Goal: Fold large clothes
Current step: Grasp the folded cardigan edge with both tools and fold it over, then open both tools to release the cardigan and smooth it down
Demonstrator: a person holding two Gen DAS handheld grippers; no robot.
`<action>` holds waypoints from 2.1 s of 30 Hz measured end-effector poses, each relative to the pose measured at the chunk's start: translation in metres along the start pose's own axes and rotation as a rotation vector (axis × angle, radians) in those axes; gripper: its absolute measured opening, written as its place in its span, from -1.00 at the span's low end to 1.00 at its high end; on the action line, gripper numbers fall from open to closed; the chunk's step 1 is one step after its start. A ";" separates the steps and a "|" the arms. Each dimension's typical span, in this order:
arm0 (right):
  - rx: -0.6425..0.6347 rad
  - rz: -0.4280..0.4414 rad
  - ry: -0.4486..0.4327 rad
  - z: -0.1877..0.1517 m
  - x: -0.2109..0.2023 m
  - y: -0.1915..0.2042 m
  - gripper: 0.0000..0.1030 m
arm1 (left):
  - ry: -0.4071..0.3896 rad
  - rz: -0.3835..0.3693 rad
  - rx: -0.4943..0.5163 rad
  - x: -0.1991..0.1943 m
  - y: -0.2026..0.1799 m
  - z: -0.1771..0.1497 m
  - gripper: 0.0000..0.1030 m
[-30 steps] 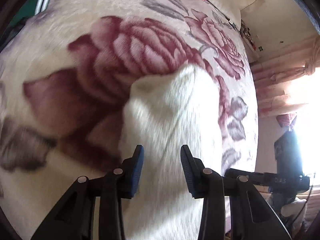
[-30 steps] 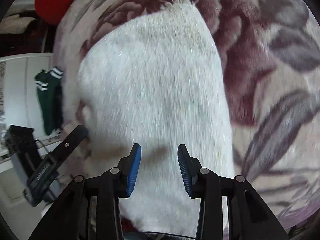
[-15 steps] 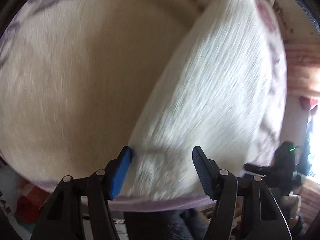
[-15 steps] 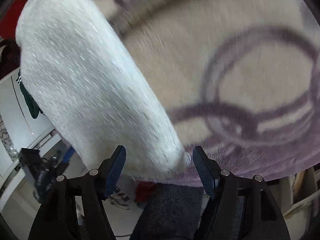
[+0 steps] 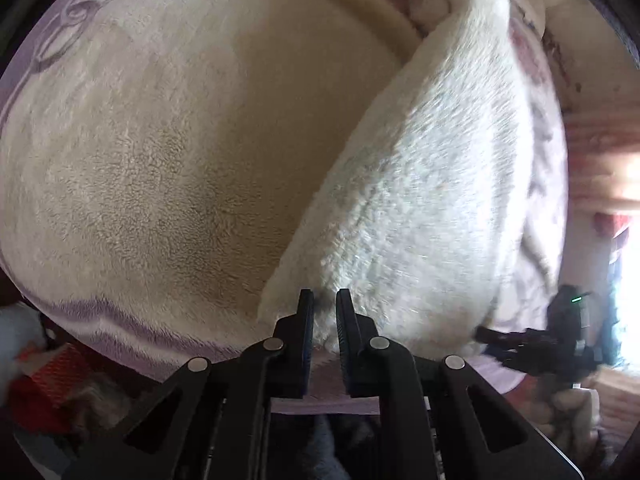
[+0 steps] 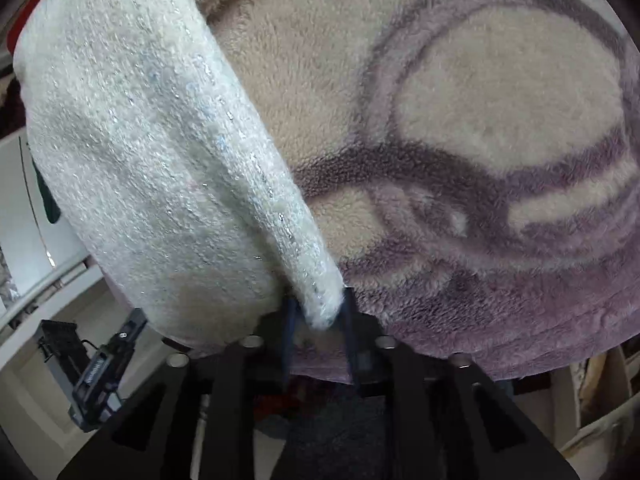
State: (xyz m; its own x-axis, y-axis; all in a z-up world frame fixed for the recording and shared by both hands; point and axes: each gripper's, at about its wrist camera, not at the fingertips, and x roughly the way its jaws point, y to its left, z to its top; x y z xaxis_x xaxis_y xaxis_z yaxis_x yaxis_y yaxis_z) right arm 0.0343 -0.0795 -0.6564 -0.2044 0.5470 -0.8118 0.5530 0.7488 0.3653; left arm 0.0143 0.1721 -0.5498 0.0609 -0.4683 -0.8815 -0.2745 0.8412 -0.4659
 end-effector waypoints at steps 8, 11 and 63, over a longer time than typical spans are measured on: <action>0.028 0.221 -0.056 0.001 -0.014 -0.007 0.30 | -0.013 -0.127 -0.001 0.016 0.005 0.001 0.30; 0.033 0.272 -0.047 0.008 0.006 -0.008 0.30 | -0.057 -0.068 0.024 0.028 -0.002 0.005 -0.04; -0.668 -0.416 -0.287 0.171 -0.053 0.529 -0.05 | -0.232 -0.041 -0.249 0.012 0.146 0.049 -0.88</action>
State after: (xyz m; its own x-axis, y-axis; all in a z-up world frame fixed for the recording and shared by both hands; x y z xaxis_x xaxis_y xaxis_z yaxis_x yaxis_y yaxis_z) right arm 0.4762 0.2239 -0.4982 -0.0222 0.1281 -0.9915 -0.1355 0.9822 0.1299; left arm 0.0222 0.3026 -0.6328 0.2855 -0.4019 -0.8700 -0.4915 0.7180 -0.4930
